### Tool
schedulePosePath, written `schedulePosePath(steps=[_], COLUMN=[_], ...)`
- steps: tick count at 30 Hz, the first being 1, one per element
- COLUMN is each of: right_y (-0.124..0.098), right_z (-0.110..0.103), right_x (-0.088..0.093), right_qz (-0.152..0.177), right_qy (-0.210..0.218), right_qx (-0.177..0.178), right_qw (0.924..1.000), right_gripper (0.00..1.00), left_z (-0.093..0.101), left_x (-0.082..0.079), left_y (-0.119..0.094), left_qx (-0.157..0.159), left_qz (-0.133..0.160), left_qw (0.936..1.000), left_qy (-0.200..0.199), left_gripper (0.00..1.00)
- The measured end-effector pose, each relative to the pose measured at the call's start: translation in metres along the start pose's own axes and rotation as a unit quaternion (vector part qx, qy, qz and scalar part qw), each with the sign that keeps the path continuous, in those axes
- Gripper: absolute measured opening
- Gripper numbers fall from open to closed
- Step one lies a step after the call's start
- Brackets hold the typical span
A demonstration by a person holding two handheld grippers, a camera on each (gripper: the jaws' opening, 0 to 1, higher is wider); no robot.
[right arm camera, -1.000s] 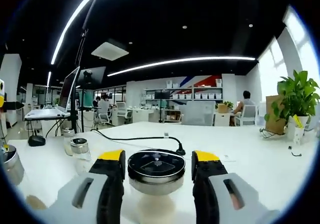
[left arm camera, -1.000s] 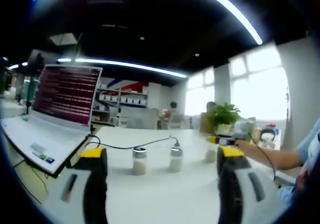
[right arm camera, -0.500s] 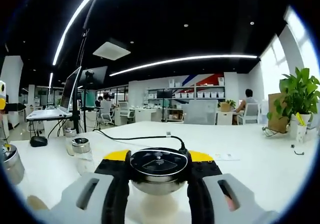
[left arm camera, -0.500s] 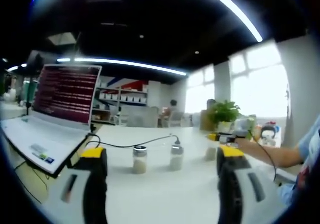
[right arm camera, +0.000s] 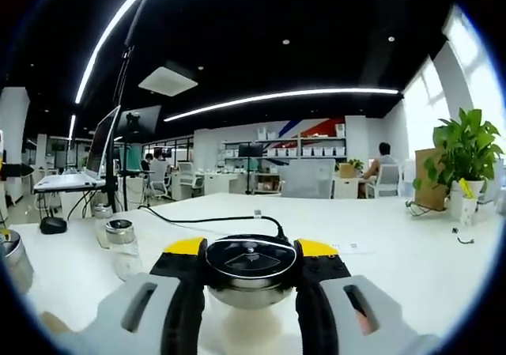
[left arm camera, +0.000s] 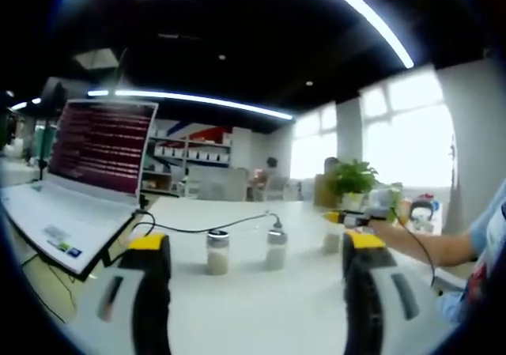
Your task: Rotate the seasoning bottle until the label or dispensing opening points toward the visible target arrow and the bottle remains upright within the marked orientation range
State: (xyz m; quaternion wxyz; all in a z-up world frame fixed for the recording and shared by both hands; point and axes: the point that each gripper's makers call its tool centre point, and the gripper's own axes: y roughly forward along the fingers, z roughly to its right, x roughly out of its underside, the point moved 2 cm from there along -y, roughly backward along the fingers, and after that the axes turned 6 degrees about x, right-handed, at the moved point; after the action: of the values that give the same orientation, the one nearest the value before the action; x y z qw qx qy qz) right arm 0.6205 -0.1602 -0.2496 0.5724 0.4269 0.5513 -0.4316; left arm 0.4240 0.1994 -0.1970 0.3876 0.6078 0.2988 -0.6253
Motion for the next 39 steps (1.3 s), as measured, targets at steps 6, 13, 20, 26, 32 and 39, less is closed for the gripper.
schedulePosePath(steps=[6, 13, 20, 26, 32, 39], right_y=[-0.012, -0.030, -0.050, -0.079, -0.105, -0.127], right_z=[0.001, -0.002, -0.008, -0.018, -0.031, -0.036], right_x=[-0.009, -0.029, -0.047, -0.056, -0.062, -0.050], right_qz=[0.014, 0.019, 0.017, 0.008, 0.016, 0.010], right_qy=[-0.002, -0.006, -0.020, 0.000, 0.009, 0.006], right_qx=[-0.009, -0.020, -0.034, -0.044, -0.065, -0.071], right_qw=[0.9999, 0.9996, 0.9991, 0.9990, 0.9977, 0.9974], right_gripper=[0.43, 0.43, 0.42, 0.43, 0.43, 0.43], left_z=[-0.002, -0.002, -0.003, -0.002, 0.000, 0.000], left_x=[0.002, 0.002, 0.001, -0.002, -0.002, -0.001], left_y=[0.001, 0.001, -0.001, -0.003, -0.003, -0.003], left_qx=[-0.001, -0.001, -0.005, -0.006, -0.006, -0.006], left_qz=[-0.001, -0.002, -0.002, 0.003, 0.000, -0.001], left_qw=[1.0000, 1.0000, 1.0000, 1.0000, 1.0000, 1.0000], left_qy=[-0.006, -0.007, -0.007, -0.006, 0.002, 0.001], left_gripper=[0.94, 0.94, 0.94, 0.94, 0.94, 0.94])
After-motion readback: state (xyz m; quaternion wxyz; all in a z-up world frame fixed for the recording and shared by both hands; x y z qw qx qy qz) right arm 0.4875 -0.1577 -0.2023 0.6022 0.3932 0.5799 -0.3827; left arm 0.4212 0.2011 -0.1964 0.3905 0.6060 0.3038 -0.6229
